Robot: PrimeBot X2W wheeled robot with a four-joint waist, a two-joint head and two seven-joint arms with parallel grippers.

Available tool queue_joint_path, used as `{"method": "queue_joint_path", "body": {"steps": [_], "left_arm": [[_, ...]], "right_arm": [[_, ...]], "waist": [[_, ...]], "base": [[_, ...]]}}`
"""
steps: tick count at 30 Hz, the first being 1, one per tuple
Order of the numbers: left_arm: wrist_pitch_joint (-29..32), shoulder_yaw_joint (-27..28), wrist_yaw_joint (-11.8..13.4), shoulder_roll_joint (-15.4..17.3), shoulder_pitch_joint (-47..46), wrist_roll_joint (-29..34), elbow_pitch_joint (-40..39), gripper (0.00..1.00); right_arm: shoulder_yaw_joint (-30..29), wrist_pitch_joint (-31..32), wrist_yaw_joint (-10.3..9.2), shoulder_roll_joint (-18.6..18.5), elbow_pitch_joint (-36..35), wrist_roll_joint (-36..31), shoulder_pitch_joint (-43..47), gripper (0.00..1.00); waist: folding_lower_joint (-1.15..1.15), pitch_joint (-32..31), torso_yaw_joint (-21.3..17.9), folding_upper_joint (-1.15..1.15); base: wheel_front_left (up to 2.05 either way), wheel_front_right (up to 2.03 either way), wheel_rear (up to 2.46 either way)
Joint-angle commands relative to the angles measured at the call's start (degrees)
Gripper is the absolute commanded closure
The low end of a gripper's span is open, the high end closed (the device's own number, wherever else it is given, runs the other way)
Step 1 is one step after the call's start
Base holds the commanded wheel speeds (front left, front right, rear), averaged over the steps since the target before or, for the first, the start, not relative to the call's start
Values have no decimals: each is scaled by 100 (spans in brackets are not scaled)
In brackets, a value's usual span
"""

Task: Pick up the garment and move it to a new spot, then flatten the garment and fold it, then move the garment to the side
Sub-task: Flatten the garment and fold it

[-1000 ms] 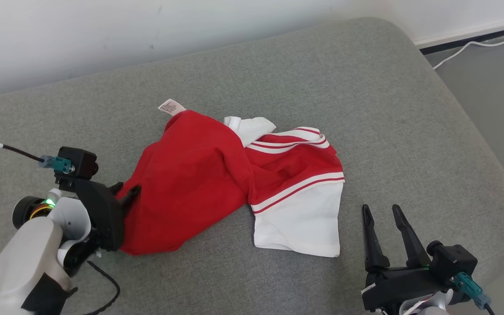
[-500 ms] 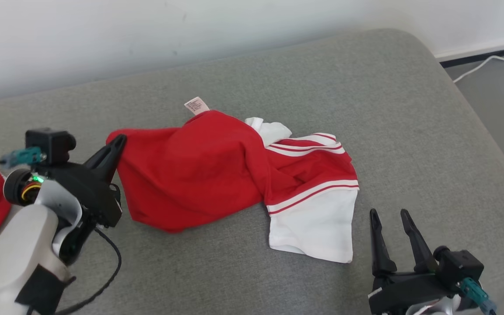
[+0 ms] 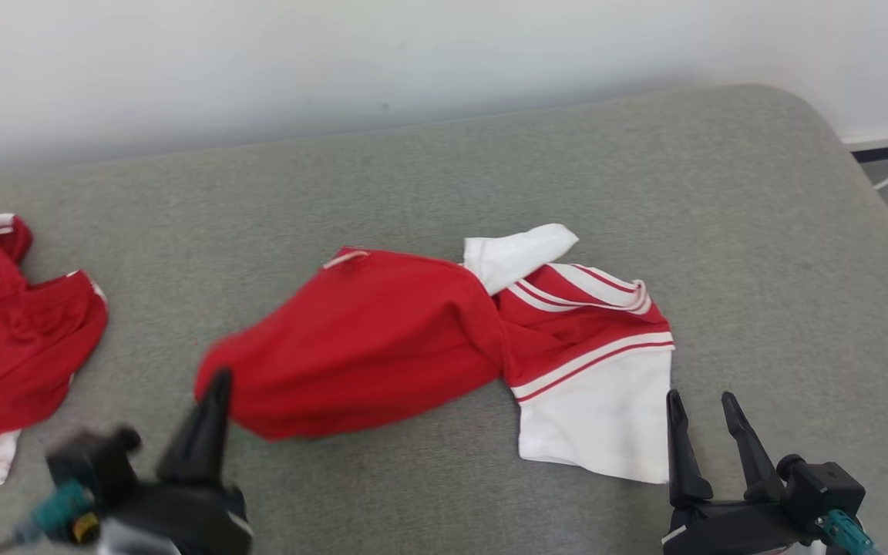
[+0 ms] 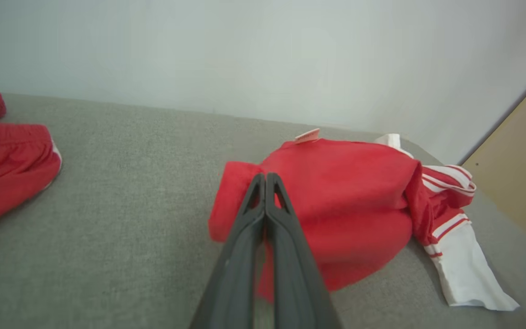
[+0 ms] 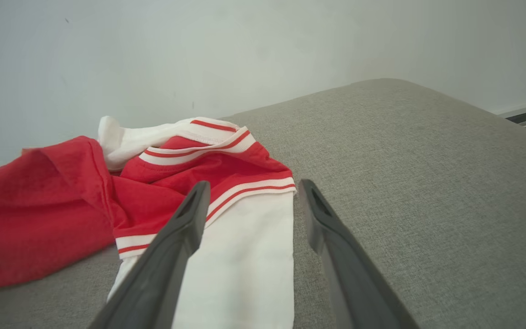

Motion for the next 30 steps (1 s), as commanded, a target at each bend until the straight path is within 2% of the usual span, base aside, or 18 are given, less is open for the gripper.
{"method": "queue_joint_path", "body": {"steps": [1, 7, 11, 20, 21, 22, 23, 30], "left_arm": [[-76, -27, 50, 11, 177, 1, -22, 100], [-307, -196, 199, -297, 699, 41, 150, 100], [-408, -246, 171, -512, 912, -25, 268, 100], [-483, -289, 190, -716, 1206, -31, 679, 100], [-484, -298, 187, -729, 1222, -34, 710, 95], [-490, -298, 188, -741, 1230, -24, 724, 42], [-501, -268, 202, -761, 1232, -12, 704, 0], [-534, -88, 245, -707, 1137, 198, 315, 0]], "right_arm": [[0, -6, 5, 2, 24, -51, 95, 0], [-87, -6, 6, 2, 52, -128, 74, 0], [-111, -6, 5, -1, 71, -161, 67, 0], [-119, -6, 6, 3, 109, -181, 123, 0], [-126, -6, 6, 0, 119, -177, 133, 0], [-135, -6, 6, 0, 125, -169, 139, 0], [-141, -6, 6, 0, 129, -157, 141, 0], [-154, -6, 5, 1, 163, -92, 135, 0]], "waist": [[0, 20, 173, 0], [0, 40, 373, 0], [0, 39, 440, 0], [0, -3, 512, 0], [0, -6, 518, 0], [0, -10, 523, 0], [0, -13, 526, 0], [0, -66, 523, 0]], "base": [[0, 0, 0], [0, 0, 0], [0, 0, 0], [0, 0, 0], [0, 0, 0], [0, 0, 0], [0, 0, 0], [0, 0, 0]]}}
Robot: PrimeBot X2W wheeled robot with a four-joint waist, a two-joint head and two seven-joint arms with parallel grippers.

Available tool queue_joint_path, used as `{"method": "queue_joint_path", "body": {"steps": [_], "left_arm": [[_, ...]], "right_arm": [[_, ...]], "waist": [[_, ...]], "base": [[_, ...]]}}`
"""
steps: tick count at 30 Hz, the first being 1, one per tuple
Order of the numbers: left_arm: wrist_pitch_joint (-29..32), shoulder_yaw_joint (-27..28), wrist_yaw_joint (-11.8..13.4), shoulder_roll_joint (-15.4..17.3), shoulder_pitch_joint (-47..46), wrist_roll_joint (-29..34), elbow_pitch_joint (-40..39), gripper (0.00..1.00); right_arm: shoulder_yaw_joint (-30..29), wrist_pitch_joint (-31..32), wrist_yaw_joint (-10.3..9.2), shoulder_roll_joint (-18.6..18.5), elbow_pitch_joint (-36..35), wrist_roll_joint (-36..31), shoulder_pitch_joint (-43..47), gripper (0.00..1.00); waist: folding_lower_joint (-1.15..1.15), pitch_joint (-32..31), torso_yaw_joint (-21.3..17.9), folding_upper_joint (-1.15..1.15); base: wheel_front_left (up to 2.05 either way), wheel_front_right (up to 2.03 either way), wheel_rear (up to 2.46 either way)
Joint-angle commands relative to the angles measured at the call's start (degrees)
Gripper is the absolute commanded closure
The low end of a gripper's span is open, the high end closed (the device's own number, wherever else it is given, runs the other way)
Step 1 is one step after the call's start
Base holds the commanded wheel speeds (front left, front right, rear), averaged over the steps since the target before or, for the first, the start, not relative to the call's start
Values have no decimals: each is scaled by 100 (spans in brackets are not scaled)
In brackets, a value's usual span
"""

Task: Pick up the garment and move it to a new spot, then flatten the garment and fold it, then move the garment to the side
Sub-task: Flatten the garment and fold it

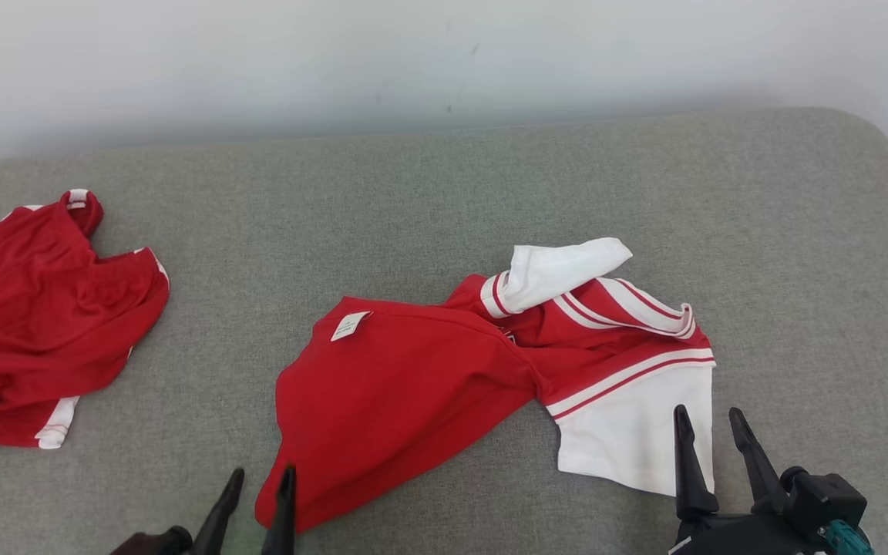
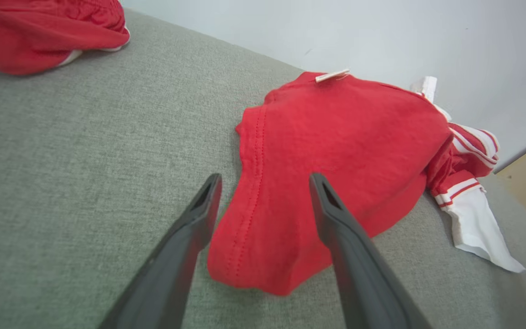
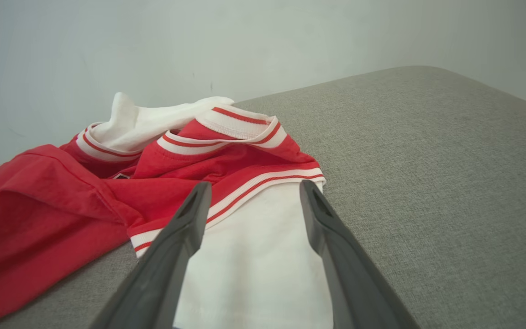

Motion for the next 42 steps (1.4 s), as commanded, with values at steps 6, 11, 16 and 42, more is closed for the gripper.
{"method": "queue_joint_path", "body": {"steps": [6, 11, 16, 42], "left_arm": [[184, 12, 19, 251, -298, 183, -258, 0], [557, -34, -27, 384, -786, 224, -187, 0], [807, -104, -104, 419, -1234, 253, 104, 0], [1578, -708, -953, 359, -3203, 496, 2718, 0]], "right_arm": [[60, -7, 6, 1, 72, 100, 77, 0], [115, -8, 6, 0, 91, 131, 65, 0], [140, -8, 6, 1, 90, 134, 43, 0], [215, -8, 6, 1, 166, 301, -201, 0]], "waist": [[0, -113, -89, 0], [0, -159, -253, 0], [0, -141, -485, 0], [0, 240, -1156, 0]], "base": [[0, 0, 0], [0, 0, 0], [0, 0, 0], [0, 0, 0]]}}
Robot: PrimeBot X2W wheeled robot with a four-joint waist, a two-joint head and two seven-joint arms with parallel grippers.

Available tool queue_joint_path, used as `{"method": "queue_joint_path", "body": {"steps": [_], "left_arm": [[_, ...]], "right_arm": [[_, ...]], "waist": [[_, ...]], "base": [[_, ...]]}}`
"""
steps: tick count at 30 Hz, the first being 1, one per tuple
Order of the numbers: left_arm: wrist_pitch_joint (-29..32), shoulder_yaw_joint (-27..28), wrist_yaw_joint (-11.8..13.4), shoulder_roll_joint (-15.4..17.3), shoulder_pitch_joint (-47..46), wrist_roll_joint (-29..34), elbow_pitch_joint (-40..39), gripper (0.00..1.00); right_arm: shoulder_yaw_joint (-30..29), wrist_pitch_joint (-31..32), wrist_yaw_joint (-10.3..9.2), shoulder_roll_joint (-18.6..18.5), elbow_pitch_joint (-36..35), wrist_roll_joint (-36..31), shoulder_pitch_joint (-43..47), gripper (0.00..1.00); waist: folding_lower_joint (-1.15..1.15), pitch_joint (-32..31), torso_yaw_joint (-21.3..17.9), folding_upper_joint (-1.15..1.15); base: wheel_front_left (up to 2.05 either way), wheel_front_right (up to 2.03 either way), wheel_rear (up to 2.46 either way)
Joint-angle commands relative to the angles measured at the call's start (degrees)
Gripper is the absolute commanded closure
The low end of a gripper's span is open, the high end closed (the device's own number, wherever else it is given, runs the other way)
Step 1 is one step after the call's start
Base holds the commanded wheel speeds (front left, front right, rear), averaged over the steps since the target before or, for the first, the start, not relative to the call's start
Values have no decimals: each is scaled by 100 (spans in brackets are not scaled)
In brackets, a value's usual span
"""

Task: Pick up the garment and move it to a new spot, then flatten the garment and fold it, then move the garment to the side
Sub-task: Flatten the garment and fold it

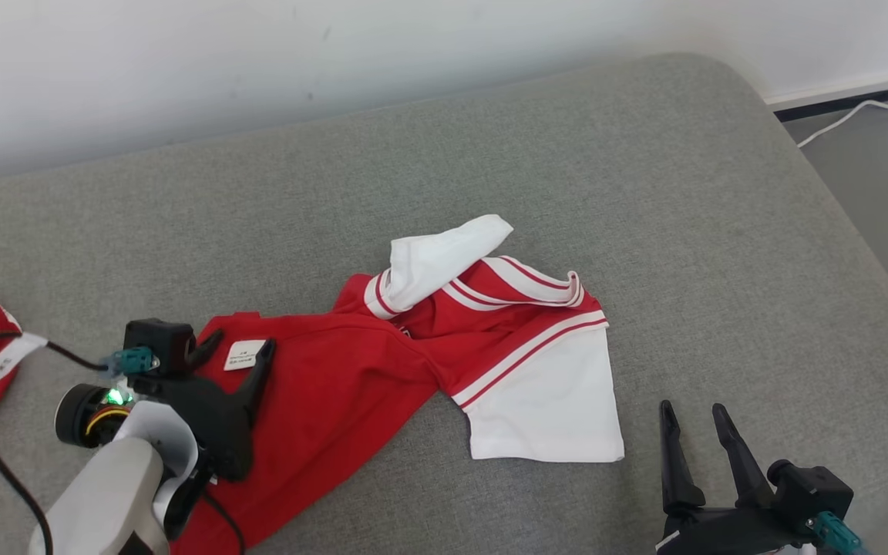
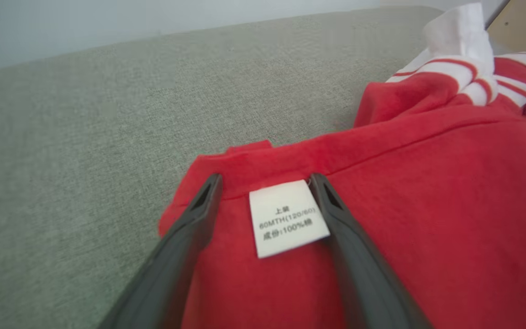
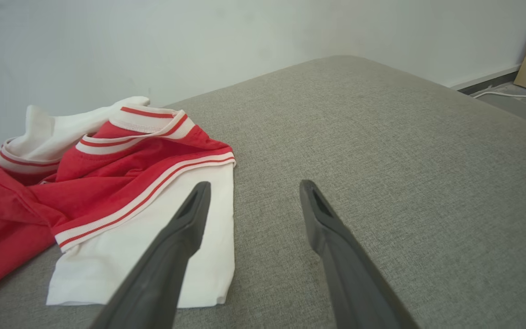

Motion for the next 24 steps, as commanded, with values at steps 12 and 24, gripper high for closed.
{"method": "queue_joint_path", "body": {"steps": [12, 24], "left_arm": [[-469, -103, -138, -230, -541, 24, 843, 100], [-1243, -123, 163, -354, 21, 66, -472, 100]], "right_arm": [[-125, -7, 6, 2, -20, 34, 16, 0], [-282, -7, 5, 1, -75, -128, 319, 0]], "waist": [[-1, -31, 68, 0], [-1, -402, 668, 0]], "base": [[0, 0, 0], [0, 0, 0]]}}
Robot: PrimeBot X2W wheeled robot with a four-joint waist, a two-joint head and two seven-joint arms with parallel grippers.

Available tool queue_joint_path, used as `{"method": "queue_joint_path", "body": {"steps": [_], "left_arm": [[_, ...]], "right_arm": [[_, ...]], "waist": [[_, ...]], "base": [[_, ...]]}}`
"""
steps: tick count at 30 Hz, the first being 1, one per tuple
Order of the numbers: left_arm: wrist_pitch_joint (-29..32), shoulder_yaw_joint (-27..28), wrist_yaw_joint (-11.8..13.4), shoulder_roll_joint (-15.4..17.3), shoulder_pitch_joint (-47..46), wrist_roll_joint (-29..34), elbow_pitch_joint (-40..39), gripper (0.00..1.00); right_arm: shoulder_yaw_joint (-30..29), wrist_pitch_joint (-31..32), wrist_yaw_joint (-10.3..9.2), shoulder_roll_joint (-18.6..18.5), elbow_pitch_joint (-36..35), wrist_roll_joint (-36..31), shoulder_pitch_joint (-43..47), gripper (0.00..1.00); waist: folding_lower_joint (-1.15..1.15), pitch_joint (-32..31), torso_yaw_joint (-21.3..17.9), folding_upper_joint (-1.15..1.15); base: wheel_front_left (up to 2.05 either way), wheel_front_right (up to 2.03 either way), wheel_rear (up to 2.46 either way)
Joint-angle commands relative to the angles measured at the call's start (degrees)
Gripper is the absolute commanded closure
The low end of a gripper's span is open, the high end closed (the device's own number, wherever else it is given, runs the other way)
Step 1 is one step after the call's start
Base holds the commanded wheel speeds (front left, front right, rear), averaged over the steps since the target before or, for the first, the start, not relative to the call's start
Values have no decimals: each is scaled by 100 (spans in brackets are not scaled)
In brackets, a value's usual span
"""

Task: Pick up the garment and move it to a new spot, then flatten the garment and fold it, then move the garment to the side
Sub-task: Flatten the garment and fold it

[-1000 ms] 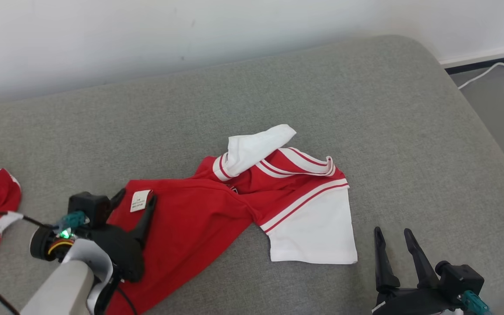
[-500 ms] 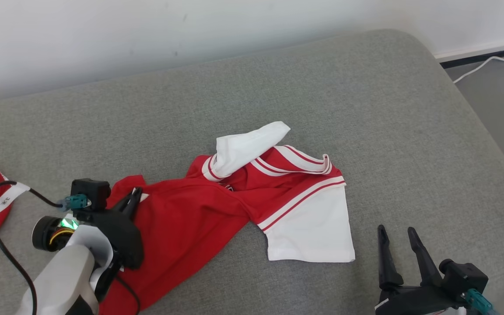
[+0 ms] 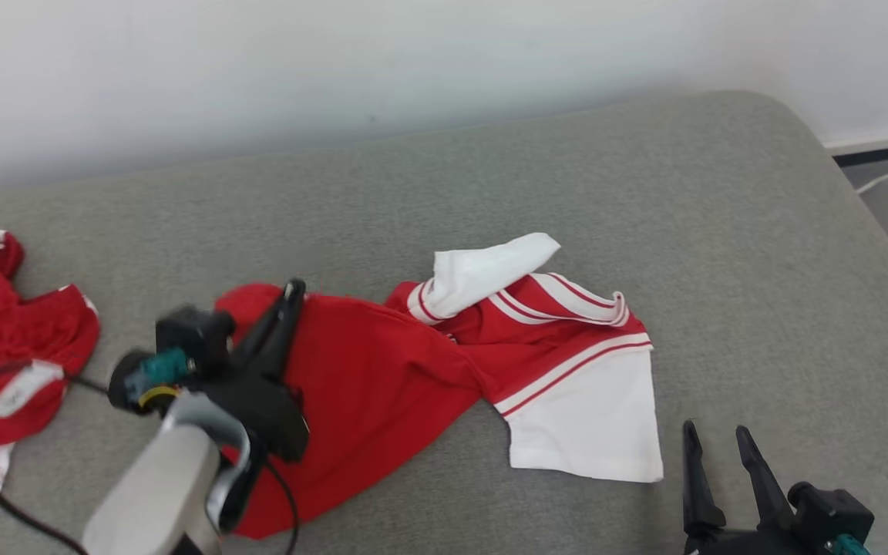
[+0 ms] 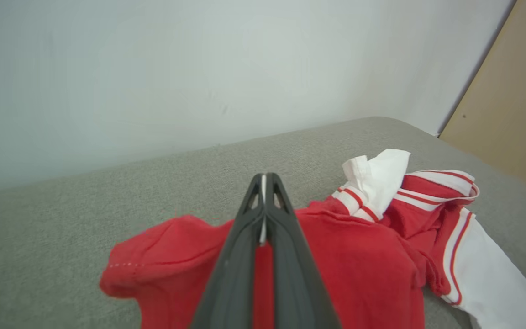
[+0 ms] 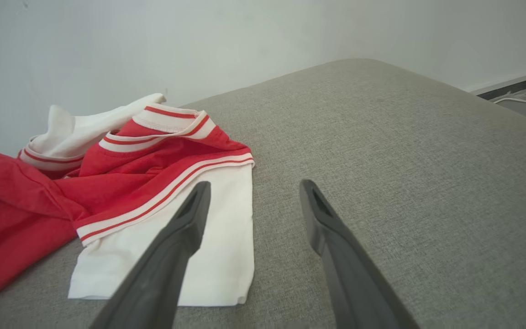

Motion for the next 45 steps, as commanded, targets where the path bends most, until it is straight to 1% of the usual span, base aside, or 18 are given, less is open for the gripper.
{"method": "queue_joint_path", "body": {"steps": [1, 9, 11, 14, 17, 22, 24, 28, 30, 32, 33, 34, 37, 41, 45], "left_arm": [[-15, -22, 78, 64, 271, -5, -228, 100], [327, -164, 776, 351, 1751, 2, -2117, 100], [434, -249, 920, 383, 2087, -5, -2471, 100], [567, -393, 1082, 348, 2509, -44, -2869, 100], [662, -563, 1188, 305, 2814, -56, -3097, 100], [731, -710, 1292, 248, 3148, -137, -3214, 100], [803, -789, 1288, 235, 3295, -186, -3158, 100], [810, -921, 1248, 110, 3532, -341, -3041, 100], [834, -1015, 1200, 83, 3603, -373, -2867, 100], [809, -1030, 1204, 0, 3647, -436, -2701, 100], [771, -1062, 1181, -14, 3641, -410, -2625, 35], [700, -1042, 1177, -50, 3645, -420, -2568, 0], [505, -989, 1137, -109, 3639, -479, -2490, 0], [223, -832, 1180, -133, 3658, -507, -2573, 0], [61, -653, 1234, -26, 3728, -543, -2592, 0]], "right_arm": [[-20, -6, 5, 0, -19, -47, 78, 0], [-71, -6, 5, 0, -43, -91, 173, 0], [-68, -6, 5, 1, -40, -101, 187, 0], [-68, -6, 4, -1, -44, -111, 209, 0], [-59, -5, 4, 0, -32, -130, 209, 0], [-62, -5, 4, 0, -14, -152, 213, 0], [-67, -6, 5, 0, -2, -154, 230, 0], [-104, -6, 4, 1, 18, -178, 285, 0], [-127, -6, 5, 0, 15, -184, 316, 0], [-136, -6, 5, 2, 28, -191, 374, 0], [-134, -6, 4, 1, 33, -193, 388, 0], [-126, -6, 5, 0, 35, -192, 383, 0], [-129, -6, 5, 1, 28, -179, 386, 0], [-133, -6, 5, 0, 14, -179, 431, 0], [-116, -6, 4, 1, -1, -165, 478, 0]], "waist": [[0, -126, 220, 0], [0, -200, 606, 0], [0, -204, 685, 0], [0, -218, 788, 0], [0, -230, 847, 0], [0, -261, 876, 0], [0, -283, 882, 0], [0, -344, 910, 0], [0, -386, 936, 0], [0, -422, 961, 0], [0, -437, 970, 0], [0, -448, 978, 0], [0, -478, 1006, 0], [0, -510, 1039, 0], [0, -521, 1057, 0]], "base": [[0, 0, 0], [0, 0, 0], [0, 0, 0], [0, 0, 0], [0, 0, 0], [0, 0, 0], [0, 0, 0], [0, 0, 0], [0, 0, 0], [0, 0, 0], [0, 0, 0], [0, 0, 0], [0, 0, 0], [0, 0, 0], [0, 0, 0]]}}
